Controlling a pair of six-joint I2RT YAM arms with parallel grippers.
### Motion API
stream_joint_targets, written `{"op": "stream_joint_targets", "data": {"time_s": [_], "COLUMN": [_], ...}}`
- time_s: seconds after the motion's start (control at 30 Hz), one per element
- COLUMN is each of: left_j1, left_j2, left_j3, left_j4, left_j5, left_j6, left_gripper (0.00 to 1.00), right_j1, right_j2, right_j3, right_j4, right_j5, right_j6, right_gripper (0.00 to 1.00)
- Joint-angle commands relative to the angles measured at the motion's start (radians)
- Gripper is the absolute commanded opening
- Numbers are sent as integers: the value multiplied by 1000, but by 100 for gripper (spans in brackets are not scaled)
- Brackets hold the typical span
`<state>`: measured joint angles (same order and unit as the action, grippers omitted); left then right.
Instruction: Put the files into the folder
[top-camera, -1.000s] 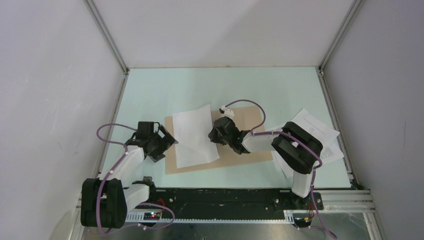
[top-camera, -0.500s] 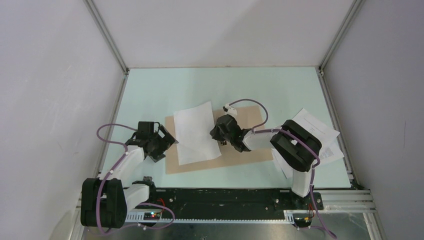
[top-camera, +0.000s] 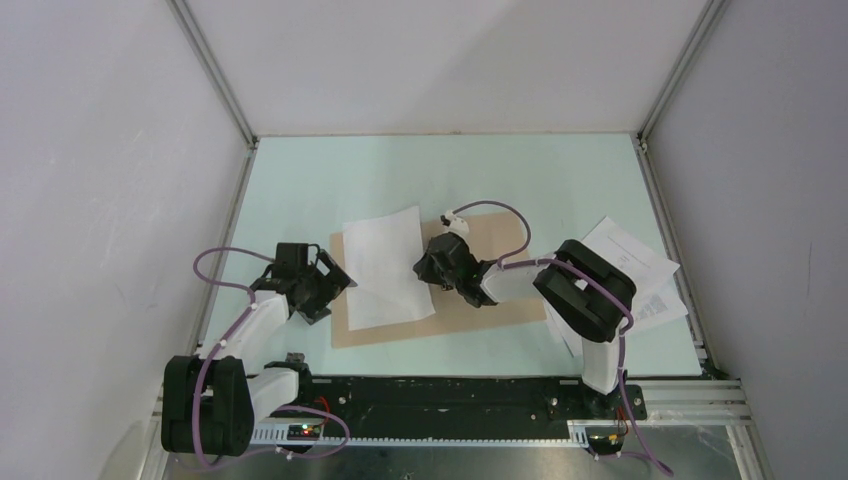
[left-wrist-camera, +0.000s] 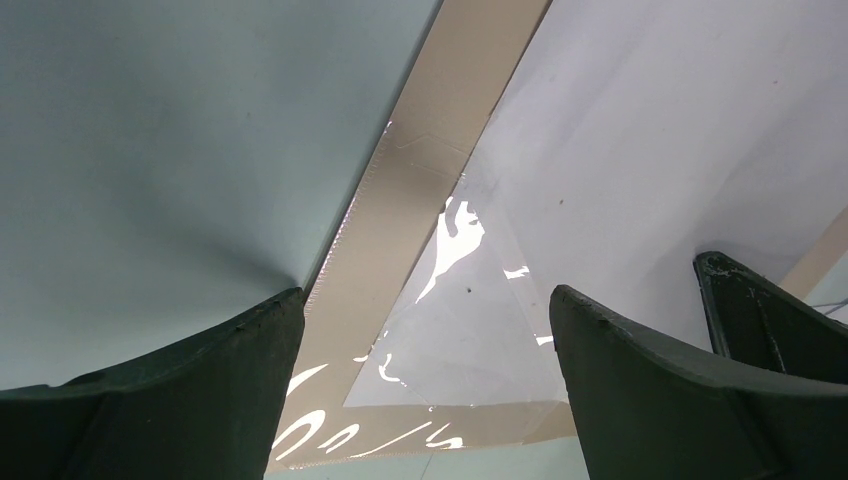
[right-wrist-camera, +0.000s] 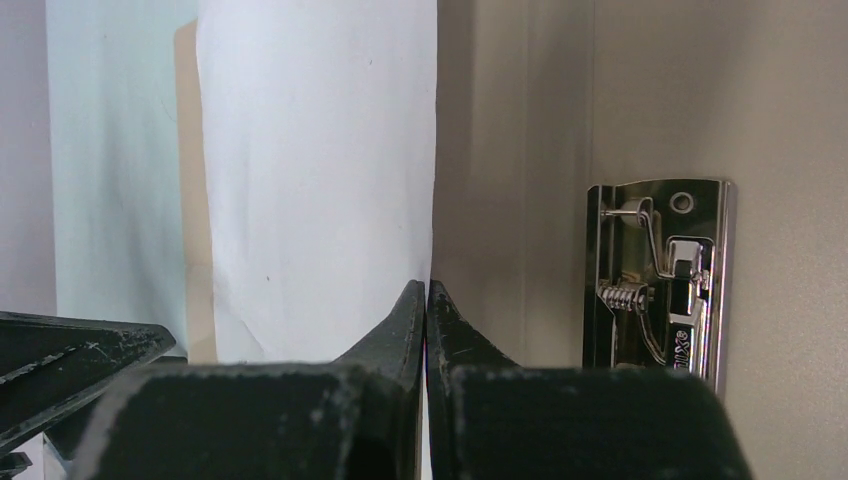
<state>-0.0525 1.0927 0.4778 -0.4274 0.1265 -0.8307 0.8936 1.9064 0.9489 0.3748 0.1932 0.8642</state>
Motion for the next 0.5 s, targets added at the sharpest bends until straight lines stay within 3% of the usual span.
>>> {"op": "stream_joint_targets", "data": {"time_s": [0.0,0.47], "left_j1": [-11,-13], "left_j2": [22,25], "left_j3": [-10,-9], "left_j4": [-24,-24], "left_j5": [5,6], "left_j6": [-9,-7], "left_gripper": [100,100], "right_j1": [4,-2], "right_j2": [11,28], "right_j3": [38,39], "right_j4": [48,56], "right_j5": [8,3], "right_j6": [18,51], "right_gripper": [0,0]}}
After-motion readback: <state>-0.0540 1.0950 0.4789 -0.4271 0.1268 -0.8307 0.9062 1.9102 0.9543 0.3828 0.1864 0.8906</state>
